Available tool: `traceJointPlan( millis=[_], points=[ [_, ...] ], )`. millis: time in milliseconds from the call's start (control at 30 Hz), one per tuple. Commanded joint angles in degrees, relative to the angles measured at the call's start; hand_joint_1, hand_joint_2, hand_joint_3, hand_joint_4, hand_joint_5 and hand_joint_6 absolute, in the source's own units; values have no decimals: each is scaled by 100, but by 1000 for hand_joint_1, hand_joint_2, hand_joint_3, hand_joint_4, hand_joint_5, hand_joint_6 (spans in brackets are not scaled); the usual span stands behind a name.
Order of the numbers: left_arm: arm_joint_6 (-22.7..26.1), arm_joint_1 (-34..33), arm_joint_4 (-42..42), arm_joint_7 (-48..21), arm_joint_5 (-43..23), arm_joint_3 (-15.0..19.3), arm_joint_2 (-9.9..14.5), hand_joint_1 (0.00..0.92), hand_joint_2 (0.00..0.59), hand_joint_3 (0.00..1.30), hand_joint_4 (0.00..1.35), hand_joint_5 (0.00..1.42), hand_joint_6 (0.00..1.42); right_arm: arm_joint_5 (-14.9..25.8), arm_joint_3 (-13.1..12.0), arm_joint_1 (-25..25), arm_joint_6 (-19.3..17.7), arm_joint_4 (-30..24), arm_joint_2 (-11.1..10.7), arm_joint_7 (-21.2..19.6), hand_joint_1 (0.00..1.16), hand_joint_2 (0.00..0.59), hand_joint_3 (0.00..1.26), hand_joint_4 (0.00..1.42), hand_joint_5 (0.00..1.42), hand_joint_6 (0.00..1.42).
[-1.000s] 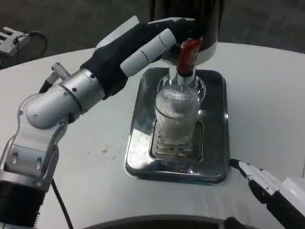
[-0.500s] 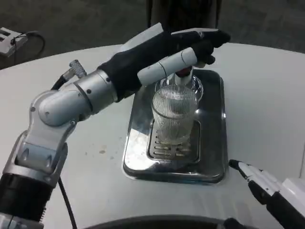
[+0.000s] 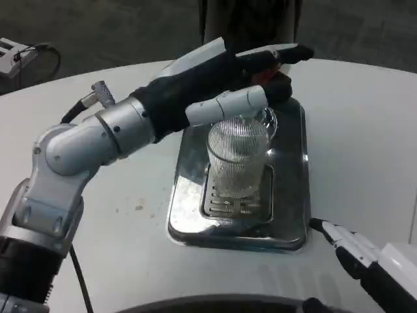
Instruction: Grasp the cup under the faucet to collect the drink, then remove the cup.
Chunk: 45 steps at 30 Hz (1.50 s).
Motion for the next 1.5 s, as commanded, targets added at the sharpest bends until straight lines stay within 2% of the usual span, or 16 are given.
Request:
traceJointPlan(
  millis=[33,333,500,600,700,767,800,900,1100,1267,1367,1500],
  points=[
    [-140,133,168,-188,283,-246,104,0,28,133,49,161,137,75,-41,59,28,-25,-10,-6,367,446,5,0,0,34],
    [-418,31,425,-251,521,-408,180,0,25,131,44,157,137,127,-45,74,68,-18,29,-26,367,446,5,0,0,34],
    [-630,-21,531,-237,645,-552,261,0,25,131,47,156,137,327,-70,33,226,-4,119,-42,367,446,5,0,0,34],
    [-706,-18,596,-234,693,-567,283,0,24,131,47,156,137,823,-190,-14,442,56,317,-126,367,446,5,0,0,34],
    [-732,-1,625,-239,690,-554,297,0,24,131,48,156,137,1512,-269,-174,563,195,749,-466,366,444,4,0,0,33],
    [-726,18,628,-235,673,-535,306,0,24,131,48,156,137,1618,-113,-392,455,332,883,-740,417,344,0,0,0,55],
    [-721,25,628,-234,665,-526,309,0,23,131,48,156,137,1625,-17,-475,459,392,935,-858,459,314,0,0,0,58],
    [-740,41,603,-216,682,-514,327,0,21,131,48,156,137,1497,395,-743,457,744,1103,-1258,544,275,0,0,44,77],
    [-745,90,528,-230,653,-458,389,0,20,131,48,156,137,1244,1066,-1214,473,1461,1308,-1801,596,256,0,32,83,8],
    [-720,107,472,-253,613,-437,422,0,21,131,48,156,137,1077,1356,-1647,451,1998,1474,-2274,609,253,0,0,68,0],
    [-700,76,435,-300,598,-447,443,0,21,131,48,156,137,1033,1445,-1925,542,2357,1589,-2524,618,245,0,0,50,0],
    [-684,36,414,-319,582,-441,462,0,16,131,48,156,137,749,1596,-2193,569,2680,1708,-2893,621,244,0,0,44,0]
  ],
)
